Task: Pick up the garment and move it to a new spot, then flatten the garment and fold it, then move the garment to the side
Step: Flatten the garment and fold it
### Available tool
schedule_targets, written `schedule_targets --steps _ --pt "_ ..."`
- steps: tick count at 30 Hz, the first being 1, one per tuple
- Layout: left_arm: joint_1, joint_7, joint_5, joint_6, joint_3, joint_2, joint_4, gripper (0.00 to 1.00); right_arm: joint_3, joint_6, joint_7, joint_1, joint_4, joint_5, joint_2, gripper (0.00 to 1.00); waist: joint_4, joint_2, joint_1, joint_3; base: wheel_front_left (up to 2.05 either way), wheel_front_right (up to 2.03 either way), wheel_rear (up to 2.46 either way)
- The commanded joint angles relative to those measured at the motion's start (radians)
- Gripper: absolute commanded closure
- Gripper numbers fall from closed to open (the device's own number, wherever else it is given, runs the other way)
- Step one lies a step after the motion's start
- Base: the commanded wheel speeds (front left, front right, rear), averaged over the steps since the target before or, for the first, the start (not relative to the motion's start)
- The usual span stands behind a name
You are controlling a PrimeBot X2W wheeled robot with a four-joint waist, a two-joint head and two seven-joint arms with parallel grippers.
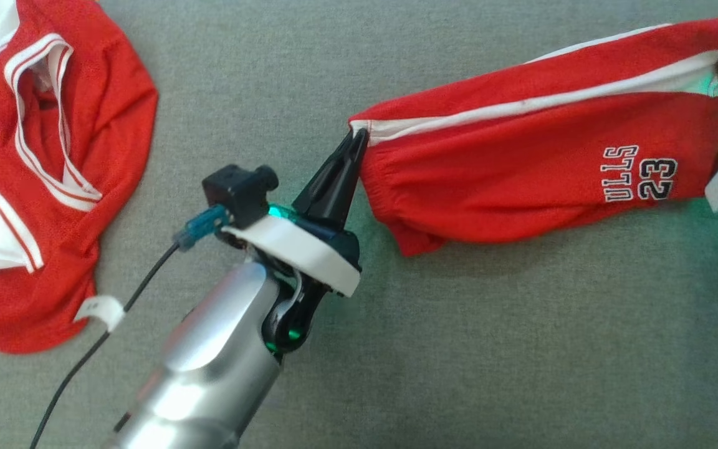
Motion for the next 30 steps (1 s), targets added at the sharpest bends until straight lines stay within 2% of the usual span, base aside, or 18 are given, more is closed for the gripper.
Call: schedule_targets --steps 1,5,6,7,8,9,10,11,12,13,17,21,25,26,30 --pt "-0.034 0.0 -0.006 0.002 0.021 0.002 -0.019 1.0 0.017 -0.001 0.003 -0.015 -0.015 0.008 -0.033 1.0 0.006 0.0 -0.0002 0.008 0.0 0.0 0.0" --pt "-0.076 0.0 -0.03 0.002 -0.011 -0.003 0.036 1.0 0.06 -0.001 -0.006 -0.072 0.052 0.019 -0.048 1.0 0.011 0.0 -0.0002 0.021 0.0 0.0 0.0" --pt "-0.084 -0.004 -0.036 0.002 -0.017 -0.004 0.049 1.0 0.07 -0.001 -0.012 -0.083 0.066 0.021 -0.05 0.86 0.011 0.0 -0.0002 0.022 0.0 0.0 0.0" --pt "-0.091 -0.009 -0.041 0.002 -0.024 -0.005 0.06 0.98 0.078 -0.001 -0.018 -0.092 0.082 0.024 -0.05 0.02 0.011 0.0 -0.0002 0.023 0.0 0.0 0.0" --pt "-0.097 -0.013 -0.047 0.002 -0.032 -0.005 0.071 0.96 0.083 -0.001 -0.032 -0.102 0.095 0.021 -0.051 0.0 0.01 0.0 -0.0002 0.023 0.0 0.0 0.0" --pt "-0.102 -0.019 -0.052 0.002 -0.039 -0.006 0.081 0.85 0.09 -0.001 -0.049 -0.109 0.107 0.021 -0.05 0.0 0.01 0.0 -0.0002 0.022 0.0 0.0 0.0" --pt "-0.106 -0.025 -0.057 0.002 -0.044 -0.006 0.092 0.7 0.093 -0.001 -0.068 -0.115 0.12 0.023 -0.047 0.0 0.008 0.0 -0.0002 0.018 0.0 0.0 0.0" --pt "-0.107 -0.032 -0.06 0.002 -0.05 -0.006 0.103 0.53 0.096 -0.001 -0.088 -0.117 0.13 0.023 -0.044 0.0 0.007 0.0 -0.0002 0.013 0.0 0.0 0.0" --pt "-0.109 -0.043 -0.058 0.002 -0.054 -0.004 0.113 0.05 0.097 -0.001 -0.108 -0.117 0.139 0.022 -0.04 0.0 0.005 0.0 -0.0002 0.005 0.0 0.0 0.0" --pt "-0.107 -0.075 -0.045 0.004 -0.053 0.0 0.137 0.0 0.096 -0.001 -0.144 -0.108 0.154 0.025 -0.031 0.0 0.001 0.0 -0.0002 -0.015 0.0 0.0 0.0" --pt "-0.08 -0.129 0.01 0.041 -0.045 0.015 0.151 0.0 0.092 -0.001 -0.195 -0.051 0.158 0.046 -0.001 0.0 -0.011 0.0 -0.0002 -0.07 0.0 0.0 0.0" --pt "-0.007 -0.149 0.104 0.117 -0.025 0.044 0.109 0.0 0.087 -0.001 -0.21 0.046 0.134 0.078 0.035 0.0 -0.02 0.0 -0.0002 -0.128 0.0 0.0 0.0" --pt "0.124 -0.151 0.224 0.219 0.061 0.061 -0.034 0.0 0.065 -0.001 -0.2 0.147 0.104 0.106 0.072 0.0 -0.017 0.0 -0.0002 -0.178 0.0 0.0 0.0" --pt "0.124 -0.151 0.224 0.219 0.061 0.061 -0.034 0.0 0.065 -0.001 -0.2 0.147 0.104 0.106 0.072 0.0 -0.017 0.0 -0.0002 -0.178 0.0 0.0 0.0" --pt "0.275 -0.151 0.356 0.297 0.127 0.064 -0.18 0.0 0.012 -0.001 -0.182 0.217 0.092 0.124 0.097 0.0 0.014 0.0 -0.0002 -0.205 0.0 0.0 0.0"
